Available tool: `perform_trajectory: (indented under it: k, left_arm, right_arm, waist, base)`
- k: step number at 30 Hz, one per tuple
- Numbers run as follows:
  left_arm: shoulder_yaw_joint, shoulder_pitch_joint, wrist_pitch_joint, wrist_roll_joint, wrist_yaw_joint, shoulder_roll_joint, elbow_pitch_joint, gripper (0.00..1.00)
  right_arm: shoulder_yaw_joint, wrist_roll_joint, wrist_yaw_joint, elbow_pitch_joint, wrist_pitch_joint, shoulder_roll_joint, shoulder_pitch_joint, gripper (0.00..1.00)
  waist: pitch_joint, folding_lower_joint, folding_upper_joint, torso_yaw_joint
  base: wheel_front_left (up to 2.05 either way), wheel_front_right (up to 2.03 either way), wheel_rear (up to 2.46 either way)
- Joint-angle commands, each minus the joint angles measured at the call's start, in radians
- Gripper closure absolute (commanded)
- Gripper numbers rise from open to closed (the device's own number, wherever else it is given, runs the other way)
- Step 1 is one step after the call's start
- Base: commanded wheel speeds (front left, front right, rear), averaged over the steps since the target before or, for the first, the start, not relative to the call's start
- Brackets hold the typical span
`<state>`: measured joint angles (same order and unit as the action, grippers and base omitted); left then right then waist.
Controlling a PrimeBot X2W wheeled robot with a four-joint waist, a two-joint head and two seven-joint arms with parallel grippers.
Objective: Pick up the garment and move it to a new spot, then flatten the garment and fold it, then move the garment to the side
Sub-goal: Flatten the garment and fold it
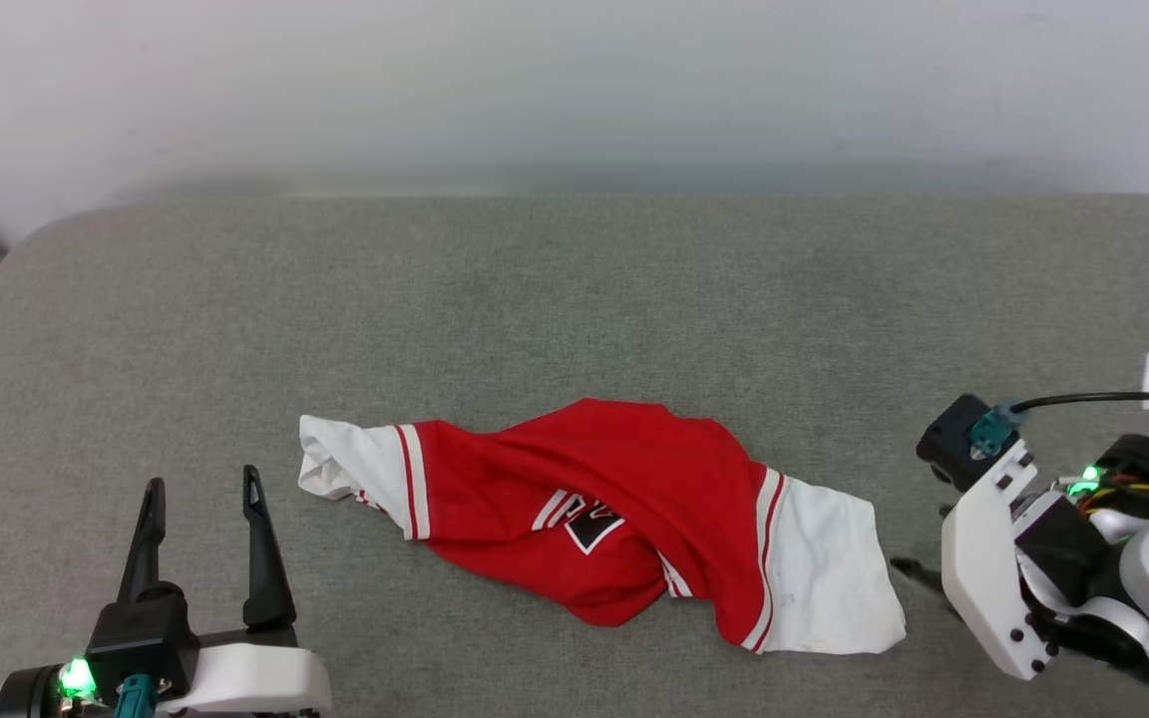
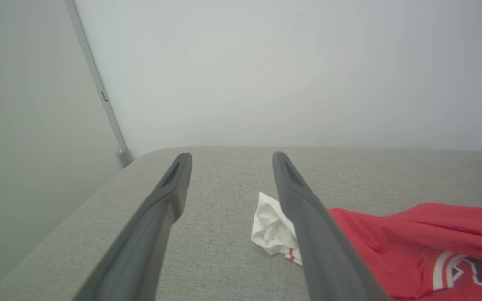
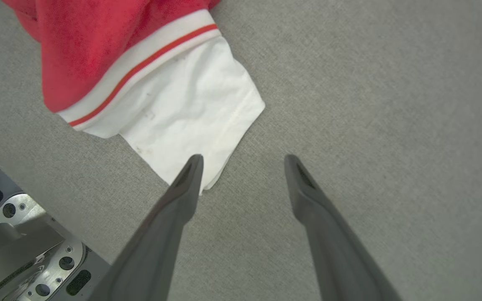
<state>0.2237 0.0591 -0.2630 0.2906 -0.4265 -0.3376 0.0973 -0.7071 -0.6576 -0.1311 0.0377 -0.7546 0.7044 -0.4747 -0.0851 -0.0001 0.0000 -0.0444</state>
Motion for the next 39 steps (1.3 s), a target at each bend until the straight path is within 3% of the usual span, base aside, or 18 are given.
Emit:
perform_trajectory:
  k: [1, 4, 5, 9, 14, 15, 16, 17, 18, 20, 23, 31, 35, 39]
  left_arm:
    - [-0.017, 0.006, -0.002, -0.017, 0.016, 0.016, 0.002, 0.00]
    - [-0.046, -0.011, -0.002, -0.053, 0.057, 0.054, -0.004, 0.00]
    - [-0.068, -0.025, -0.002, -0.086, 0.092, 0.086, -0.011, 0.00]
    - [-0.092, -0.032, -0.002, -0.120, 0.130, 0.120, -0.021, 0.00]
    - [-0.121, -0.027, -0.002, -0.145, 0.160, 0.147, -0.031, 0.00]
    - [-0.129, -0.024, -0.002, -0.152, 0.164, 0.151, -0.031, 0.00]
    - [-0.137, -0.019, -0.002, -0.157, 0.170, 0.155, -0.034, 0.00]
    - [-0.145, -0.014, -0.002, -0.160, 0.177, 0.160, -0.038, 0.00]
    - [-0.163, 0.000, -0.002, -0.174, 0.192, 0.175, -0.047, 0.00]
    - [-0.181, 0.013, -0.002, -0.184, 0.206, 0.183, -0.051, 0.00]
    - [-0.191, 0.022, -0.002, -0.193, 0.214, 0.189, -0.056, 0.00]
    - [-0.216, 0.048, -0.002, -0.212, 0.247, 0.212, -0.070, 0.00]
    - [-0.222, 0.051, -0.002, -0.220, 0.261, 0.219, -0.084, 0.00]
    - [-0.228, 0.046, -0.002, -0.228, 0.273, 0.226, -0.095, 0.00]
  right_arm:
    - [-0.025, -0.023, 0.001, 0.021, -0.022, -0.001, -0.022, 0.00]
    - [-0.089, -0.058, 0.001, 0.090, -0.050, -0.022, -0.037, 0.00]
    - [-0.144, -0.075, 0.001, 0.176, -0.031, -0.057, -0.034, 0.00]
    - [-0.226, -0.103, 0.000, 0.290, 0.023, -0.126, 0.008, 0.00]
    - [-0.305, -0.115, -0.002, 0.347, 0.099, -0.154, 0.007, 0.00]
    - [-0.311, -0.115, -0.002, 0.349, 0.129, -0.153, -0.007, 0.55]
    - [-0.313, -0.119, -0.002, 0.352, 0.157, -0.148, -0.022, 0.97]
    - [-0.315, -0.125, -0.002, 0.350, 0.185, -0.139, -0.038, 1.00]
    - [-0.295, -0.138, -0.001, 0.333, 0.270, -0.092, -0.081, 1.00]
    - [-0.272, -0.152, 0.001, 0.294, 0.332, -0.033, -0.104, 1.00]
    - [-0.257, -0.164, 0.001, 0.257, 0.357, 0.006, -0.095, 1.00]
    - [-0.158, -0.224, 0.001, 0.186, 0.347, 0.186, 0.051, 1.00]
    - [-0.124, -0.247, 0.001, 0.250, 0.331, 0.210, 0.170, 1.00]
    - [-0.101, -0.254, 0.001, 0.355, 0.336, 0.166, 0.263, 1.00]
  waist:
    - [-0.017, 0.0001, 0.0000, -0.012]
    - [-0.040, 0.0001, 0.0000, -0.029]
    - [-0.058, 0.0001, 0.0000, -0.041]
    - [-0.071, 0.0001, 0.0000, -0.049]
    - [-0.069, 0.0001, 0.0000, -0.041]
    - [-0.065, 0.0001, 0.0000, -0.036]
    - [-0.060, 0.0001, 0.0000, -0.031]
    - [-0.055, 0.0001, 0.0000, -0.027]
    - [-0.032, 0.0001, 0.0000, -0.015]
    - [-0.009, 0.0001, 0.0000, -0.004]
    - [0.006, 0.0001, 0.0000, 0.000]
    - [0.026, 0.0001, 0.0000, 0.015]
    - [0.026, 0.0001, 0.0000, 0.011]
    - [0.020, 0.0001, 0.0000, 0.005]
  base:
    - [0.00, 0.00, 0.00]
    - [0.00, 0.00, 0.00]
    - [0.00, 0.00, 0.00]
    - [0.00, 0.00, 0.00]
    - [0.00, 0.00, 0.00]
    - [0.00, 0.00, 0.00]
    - [0.00, 0.00, 0.00]
    - [0.00, 0.00, 0.00]
    - [0.00, 0.00, 0.00]
    - [0.00, 0.00, 0.00]
    - [0.00, 0.00, 0.00]
    - [0.00, 0.00, 0.00]
    - [0.00, 0.00, 0.00]
    - [0.00, 0.00, 0.00]
